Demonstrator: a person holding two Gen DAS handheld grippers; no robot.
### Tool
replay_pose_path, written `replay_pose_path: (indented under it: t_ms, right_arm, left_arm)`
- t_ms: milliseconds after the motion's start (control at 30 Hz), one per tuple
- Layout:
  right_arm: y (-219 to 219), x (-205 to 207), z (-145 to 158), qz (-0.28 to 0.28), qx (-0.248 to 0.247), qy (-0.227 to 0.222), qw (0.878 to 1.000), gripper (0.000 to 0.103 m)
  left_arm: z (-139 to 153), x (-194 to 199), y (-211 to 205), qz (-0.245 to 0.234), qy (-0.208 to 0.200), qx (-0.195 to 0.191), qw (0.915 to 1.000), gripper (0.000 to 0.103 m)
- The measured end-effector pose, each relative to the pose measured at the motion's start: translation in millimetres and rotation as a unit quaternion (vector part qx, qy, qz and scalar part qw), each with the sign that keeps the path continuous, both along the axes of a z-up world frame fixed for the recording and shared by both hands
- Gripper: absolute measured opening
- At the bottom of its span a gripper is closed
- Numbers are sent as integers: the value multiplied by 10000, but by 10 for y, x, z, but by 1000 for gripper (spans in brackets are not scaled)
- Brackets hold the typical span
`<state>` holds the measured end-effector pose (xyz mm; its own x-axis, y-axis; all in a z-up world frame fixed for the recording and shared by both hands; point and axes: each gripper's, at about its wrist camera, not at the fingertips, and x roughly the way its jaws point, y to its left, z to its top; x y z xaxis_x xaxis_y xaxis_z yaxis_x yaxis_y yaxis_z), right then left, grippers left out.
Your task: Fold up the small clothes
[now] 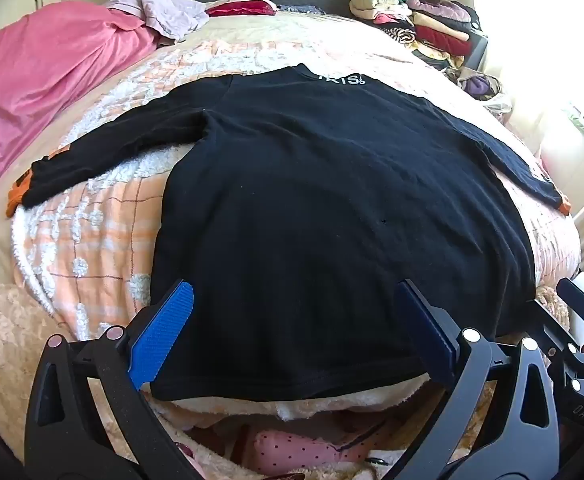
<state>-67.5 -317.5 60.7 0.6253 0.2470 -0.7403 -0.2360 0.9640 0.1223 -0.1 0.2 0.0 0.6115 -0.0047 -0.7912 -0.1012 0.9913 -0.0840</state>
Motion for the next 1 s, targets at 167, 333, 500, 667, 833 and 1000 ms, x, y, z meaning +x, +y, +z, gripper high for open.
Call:
replay_pose_path:
  t_ms: [167, 333, 500, 667, 833, 1000]
  right_arm:
    - [47, -39, 14, 3, -56, -118, 9999, 99]
    - [-7, -56, 20, -17, -63, -89, 9999, 99]
    - [-6, -45, 29, -3, -61, -71, 10000, 99]
    - [-16, -43, 22, -16, -62, -71, 10000, 99]
    - [-10, -43, 23, -12, -77, -84, 9999, 99]
    - [-15, -51, 27, -19, -75, -109, 9999, 99]
  left_arm:
    - [-2, 3, -4, -11, 3, 22, 10000, 95]
    - [-4, 3, -7, -5, -22, 34, 10000, 95]
    - [14, -2, -30, -8, -26, 39, 10000, 95]
    - [55, -1, -63, 6, -36, 45, 10000, 95]
    - [69, -7, -61, 6, -43, 42, 10000, 95]
    - [55, 0, -8, -7, -47, 53, 10000, 95]
